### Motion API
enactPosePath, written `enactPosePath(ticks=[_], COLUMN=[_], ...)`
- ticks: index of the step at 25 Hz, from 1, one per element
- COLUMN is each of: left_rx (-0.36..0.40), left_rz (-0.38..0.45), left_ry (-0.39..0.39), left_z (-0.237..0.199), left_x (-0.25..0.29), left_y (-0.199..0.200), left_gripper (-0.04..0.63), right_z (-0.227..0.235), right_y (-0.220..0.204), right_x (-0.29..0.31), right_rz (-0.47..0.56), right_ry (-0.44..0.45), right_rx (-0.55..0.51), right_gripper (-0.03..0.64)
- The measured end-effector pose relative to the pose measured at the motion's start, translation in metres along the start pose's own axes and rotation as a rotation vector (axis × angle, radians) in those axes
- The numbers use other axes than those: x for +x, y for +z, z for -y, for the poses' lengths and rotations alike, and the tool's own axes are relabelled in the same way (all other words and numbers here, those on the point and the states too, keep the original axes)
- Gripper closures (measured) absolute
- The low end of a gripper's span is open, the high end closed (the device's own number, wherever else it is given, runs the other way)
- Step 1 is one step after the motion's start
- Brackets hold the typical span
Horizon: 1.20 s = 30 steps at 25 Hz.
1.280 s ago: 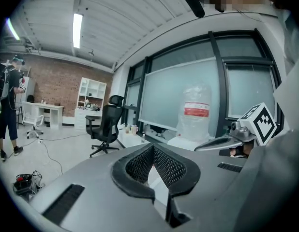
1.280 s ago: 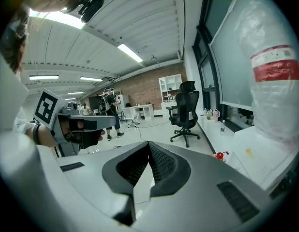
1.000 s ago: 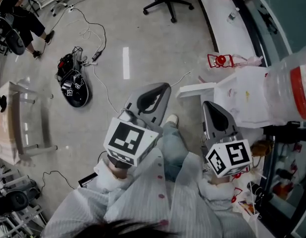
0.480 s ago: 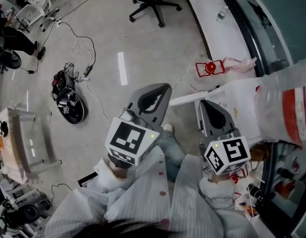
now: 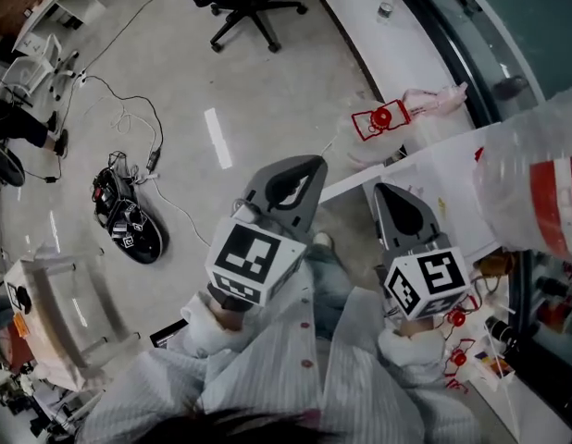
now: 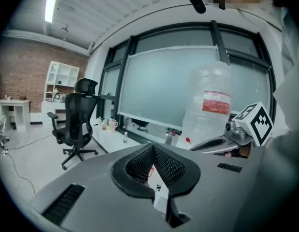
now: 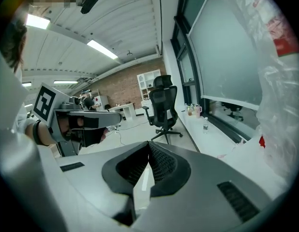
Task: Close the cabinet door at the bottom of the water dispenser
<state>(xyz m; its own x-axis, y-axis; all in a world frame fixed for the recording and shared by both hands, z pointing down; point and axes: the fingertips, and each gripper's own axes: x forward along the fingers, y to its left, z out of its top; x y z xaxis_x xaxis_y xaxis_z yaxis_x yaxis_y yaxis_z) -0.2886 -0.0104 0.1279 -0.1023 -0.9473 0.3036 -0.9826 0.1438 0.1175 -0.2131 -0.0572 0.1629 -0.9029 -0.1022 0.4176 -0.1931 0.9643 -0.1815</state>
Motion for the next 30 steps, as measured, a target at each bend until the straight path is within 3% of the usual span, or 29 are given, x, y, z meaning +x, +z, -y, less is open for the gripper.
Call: enactPosePath(ticks=[8,15,24,30], left_rx=[0.075,0.131,0.137,0.124], left_rz=[-0.05,-0.126,-0.326,-0.455], left_ry=[-0.212,-0.387,-0.539,-0.574], left_z=[-0.029,-0.033,-0.022,-0.015], left_x=[0.032,0.058,0.101,0.131], left_y=[0.009,-0.011,-0.115,-0.216], left_gripper=[0.584,0.584,0.584,0.584], right_z=[0.005,0.011,0.023,0.043], right_y=[0.017,0.006,-0.059,-0.127], right_x=[0.031,0.037,0.044,0.059], right_rz=[0.036,0.056,0.002,-0.04], right_ry=[-0.183,-0.348,-0.466,-0.487], right_rx=[0.086,0.184,0.311,0.38], right_gripper=[0.603,0.603,0.603,0.603])
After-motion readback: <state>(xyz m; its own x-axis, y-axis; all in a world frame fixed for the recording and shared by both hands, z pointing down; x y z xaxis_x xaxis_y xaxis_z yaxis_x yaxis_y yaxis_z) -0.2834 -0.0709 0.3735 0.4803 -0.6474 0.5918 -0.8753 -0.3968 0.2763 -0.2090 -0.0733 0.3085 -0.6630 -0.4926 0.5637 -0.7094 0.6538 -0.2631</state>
